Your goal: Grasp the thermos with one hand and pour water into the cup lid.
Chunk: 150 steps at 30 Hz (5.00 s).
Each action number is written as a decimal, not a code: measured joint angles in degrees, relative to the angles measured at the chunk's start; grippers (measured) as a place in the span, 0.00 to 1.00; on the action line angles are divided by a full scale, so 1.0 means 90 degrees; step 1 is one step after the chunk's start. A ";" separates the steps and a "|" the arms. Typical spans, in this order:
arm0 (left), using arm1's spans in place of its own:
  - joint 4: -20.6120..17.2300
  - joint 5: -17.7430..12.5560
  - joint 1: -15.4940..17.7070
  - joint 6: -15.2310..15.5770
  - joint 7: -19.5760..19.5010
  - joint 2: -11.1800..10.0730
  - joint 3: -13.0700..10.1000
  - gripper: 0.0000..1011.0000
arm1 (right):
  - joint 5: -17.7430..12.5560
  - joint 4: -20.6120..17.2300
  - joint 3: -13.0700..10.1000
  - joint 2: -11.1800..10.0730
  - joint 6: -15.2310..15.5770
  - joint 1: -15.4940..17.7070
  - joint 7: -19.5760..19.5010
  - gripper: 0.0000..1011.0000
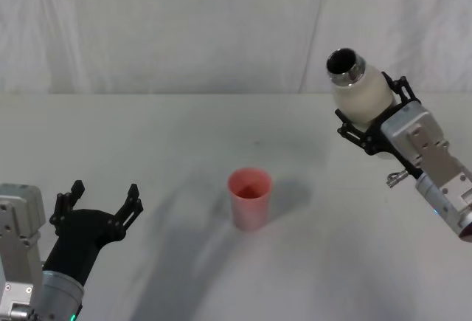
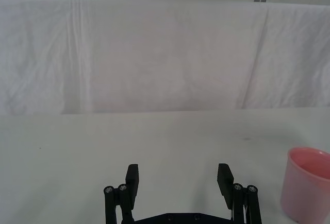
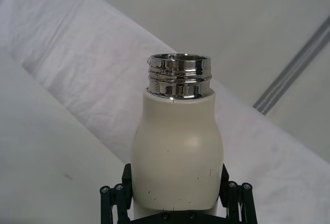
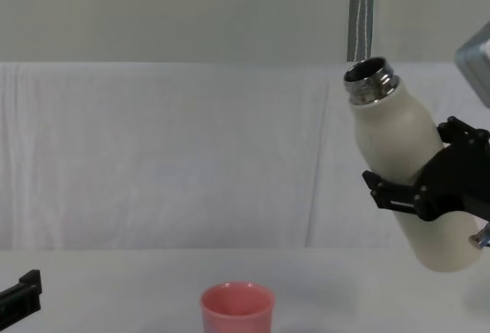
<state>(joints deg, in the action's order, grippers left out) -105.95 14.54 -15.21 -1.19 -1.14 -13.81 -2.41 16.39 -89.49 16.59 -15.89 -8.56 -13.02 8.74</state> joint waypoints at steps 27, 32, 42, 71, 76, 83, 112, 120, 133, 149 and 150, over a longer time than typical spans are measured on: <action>0.0000 0.0000 0.0000 0.0000 0.0000 0.0000 0.0000 0.99 | -0.1860 0.0037 -0.0771 0.0297 0.0116 0.0514 0.0513 0.94; 0.0000 0.0000 0.0000 0.0000 0.0000 0.0000 0.0000 0.99 | -0.2040 -0.0005 -0.0807 0.0271 0.0245 0.0622 0.0564 0.94; 0.0000 0.0000 0.0000 0.0000 0.0000 0.0000 0.0000 0.99 | -0.2356 0.0080 -0.0839 0.0297 0.0364 0.0699 0.0611 0.94; 0.0000 0.0000 0.0000 0.0000 0.0000 0.0000 0.0000 0.99 | -0.3127 0.0796 -0.0802 0.0568 0.0197 0.0385 0.0698 0.94; 0.0000 0.0000 0.0000 0.0000 0.0000 0.0000 0.0000 0.99 | -0.3190 0.0942 -0.0805 0.0569 0.0138 0.0316 0.0717 0.94; 0.0000 0.0000 0.0000 0.0000 0.0000 0.0000 0.0000 0.99 | -0.3232 0.1104 -0.0782 0.0586 0.0077 0.0237 0.0723 0.94; 0.0000 0.0000 0.0000 0.0000 0.0000 0.0000 0.0000 0.99 | -0.3238 0.1263 -0.0798 0.0588 0.0028 0.0178 0.0655 0.94; 0.0000 0.0000 0.0000 0.0000 0.0000 0.0000 0.0000 0.99 | -0.3238 0.1294 -0.0802 0.0593 0.0007 0.0162 0.0656 0.94; 0.0000 0.0000 0.0000 0.0000 0.0000 0.0000 0.0000 0.99 | -0.3238 0.1338 -0.0786 0.0606 -0.0027 0.0139 0.0675 0.94; 0.0000 0.0000 0.0000 0.0000 0.0000 0.0000 0.0000 0.99 | -0.3235 0.1337 -0.0788 0.0606 -0.0032 0.0141 0.0680 0.97; 0.0000 0.0000 0.0000 0.0000 0.0000 0.0000 0.0000 0.99 | -0.3235 0.1337 -0.0789 0.0605 -0.0032 0.0142 0.0680 0.99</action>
<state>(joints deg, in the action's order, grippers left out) -105.95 14.54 -15.21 -1.19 -1.14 -13.81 -2.41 -12.73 -77.46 9.50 -10.45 -8.85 -11.74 14.86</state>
